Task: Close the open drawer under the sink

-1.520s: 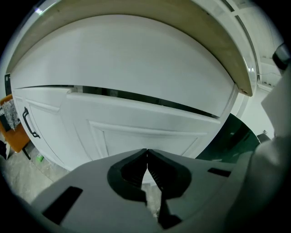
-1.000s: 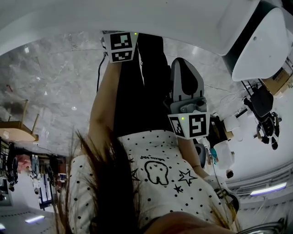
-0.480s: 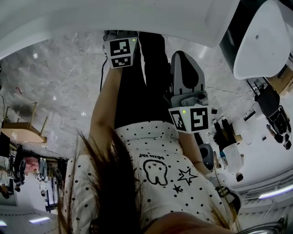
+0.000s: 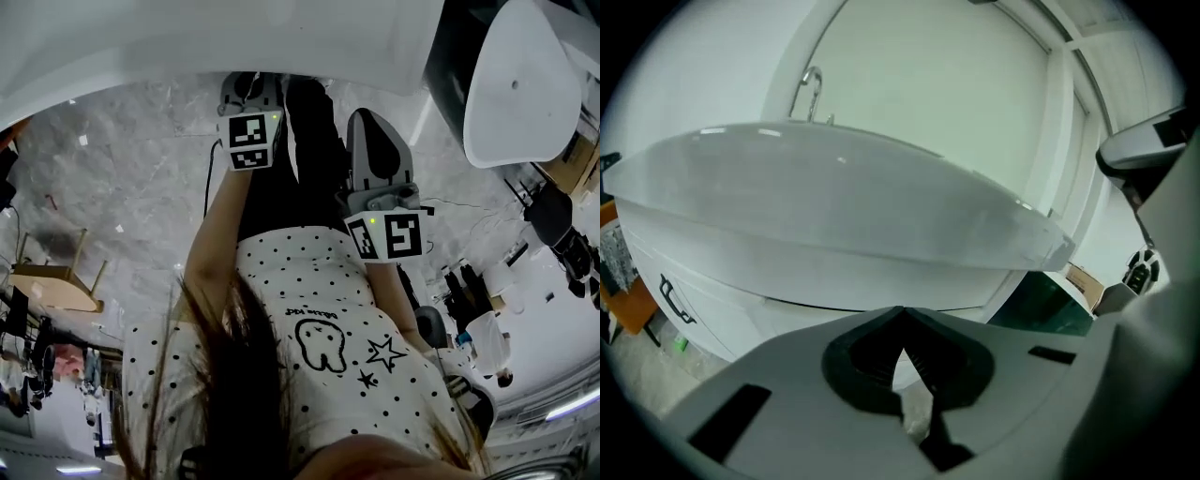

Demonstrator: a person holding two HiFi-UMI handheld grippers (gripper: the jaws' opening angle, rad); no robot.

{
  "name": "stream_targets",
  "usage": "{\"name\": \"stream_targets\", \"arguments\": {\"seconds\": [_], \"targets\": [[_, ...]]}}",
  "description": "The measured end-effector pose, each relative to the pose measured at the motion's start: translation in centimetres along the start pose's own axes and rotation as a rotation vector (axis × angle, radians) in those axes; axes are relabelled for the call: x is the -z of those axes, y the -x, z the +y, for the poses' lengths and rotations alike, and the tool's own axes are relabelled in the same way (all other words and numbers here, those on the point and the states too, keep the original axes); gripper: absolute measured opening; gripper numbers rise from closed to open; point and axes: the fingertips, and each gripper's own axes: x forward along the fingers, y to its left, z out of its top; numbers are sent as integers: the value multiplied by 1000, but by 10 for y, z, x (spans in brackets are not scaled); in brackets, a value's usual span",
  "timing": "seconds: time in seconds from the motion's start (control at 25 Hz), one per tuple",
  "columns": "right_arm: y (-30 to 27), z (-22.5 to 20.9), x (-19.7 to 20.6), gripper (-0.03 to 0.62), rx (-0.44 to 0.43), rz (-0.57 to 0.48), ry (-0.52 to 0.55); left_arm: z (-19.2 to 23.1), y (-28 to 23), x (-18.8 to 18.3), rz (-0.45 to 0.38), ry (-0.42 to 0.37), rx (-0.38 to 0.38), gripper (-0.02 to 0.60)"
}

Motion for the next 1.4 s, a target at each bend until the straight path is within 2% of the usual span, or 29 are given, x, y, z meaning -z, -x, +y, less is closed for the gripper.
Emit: {"name": "stream_targets", "arguments": {"seconds": [0.4, 0.72, 0.8, 1.04, 1.2, 1.4], "targets": [[11, 19, -21, 14, -30, -27, 47, -12, 42, -31, -2, 28, 23, 5], [18, 32, -41, 14, -35, -73, 87, -18, 75, -62, -29, 16, 40, 5], [19, 34, -49, 14, -38, -96, 94, -19, 82, -74, -63, -3, 41, 5], [18, 39, -67, 14, -53, -143, 128, -28, 104, -142, -225, -59, 57, 5], [16, 46, -80, 14, -62, -169, 148, -31, 119, -170, -283, -86, 73, 5], [19, 47, -94, 14, -64, -197, 174, -31, 143, -199, -350, -119, 56, 5]]}}
